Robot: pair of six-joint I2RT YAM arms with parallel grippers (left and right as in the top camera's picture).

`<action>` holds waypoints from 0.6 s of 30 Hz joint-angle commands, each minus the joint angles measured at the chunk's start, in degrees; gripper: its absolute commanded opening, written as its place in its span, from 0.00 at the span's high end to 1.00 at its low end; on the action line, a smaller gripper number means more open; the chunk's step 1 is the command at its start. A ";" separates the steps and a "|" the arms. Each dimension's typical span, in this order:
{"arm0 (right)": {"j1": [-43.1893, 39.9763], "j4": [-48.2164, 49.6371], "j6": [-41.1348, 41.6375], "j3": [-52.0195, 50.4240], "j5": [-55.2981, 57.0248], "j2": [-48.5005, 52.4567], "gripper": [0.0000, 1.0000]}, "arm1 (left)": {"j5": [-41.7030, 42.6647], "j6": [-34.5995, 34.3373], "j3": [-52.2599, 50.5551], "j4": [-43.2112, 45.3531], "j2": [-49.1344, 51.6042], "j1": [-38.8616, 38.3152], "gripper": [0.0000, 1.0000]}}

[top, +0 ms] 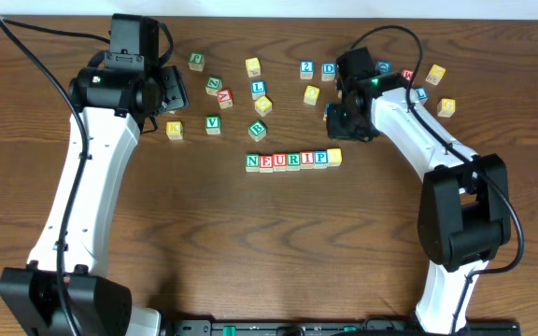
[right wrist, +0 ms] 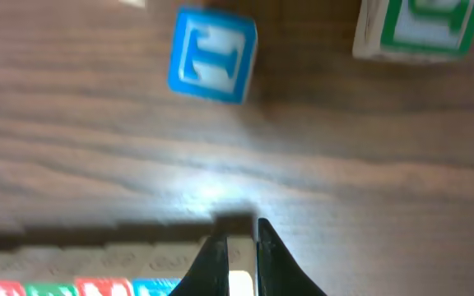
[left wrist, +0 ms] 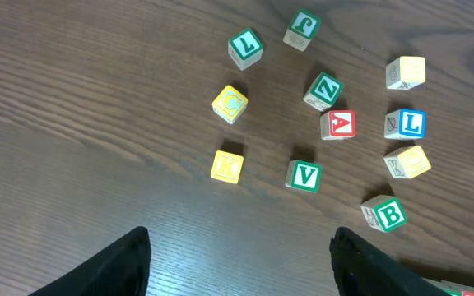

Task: Spell out NEURIPS
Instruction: 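Raise the right arm and move it back over the loose blocks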

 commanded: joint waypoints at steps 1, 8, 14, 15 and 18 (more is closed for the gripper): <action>1.79 2.03 3.39 -1.51 0.07 0.70 0.93 | -0.72 -0.55 0.15 0.20 0.74 0.28 0.30; 2.49 4.72 4.83 -2.40 0.11 1.09 0.94 | -0.72 -0.55 0.15 0.20 0.74 0.28 0.30; 2.58 4.76 4.85 -2.45 0.07 2.71 0.94 | -0.72 -0.55 0.15 0.20 0.74 0.28 0.30; 2.58 4.74 5.03 -2.47 0.04 2.95 0.95 | -0.72 -0.55 0.15 0.20 0.74 0.28 0.30; 2.58 4.55 5.22 -2.45 -0.33 4.50 0.95 | -0.72 -0.55 0.15 0.20 0.74 0.28 0.30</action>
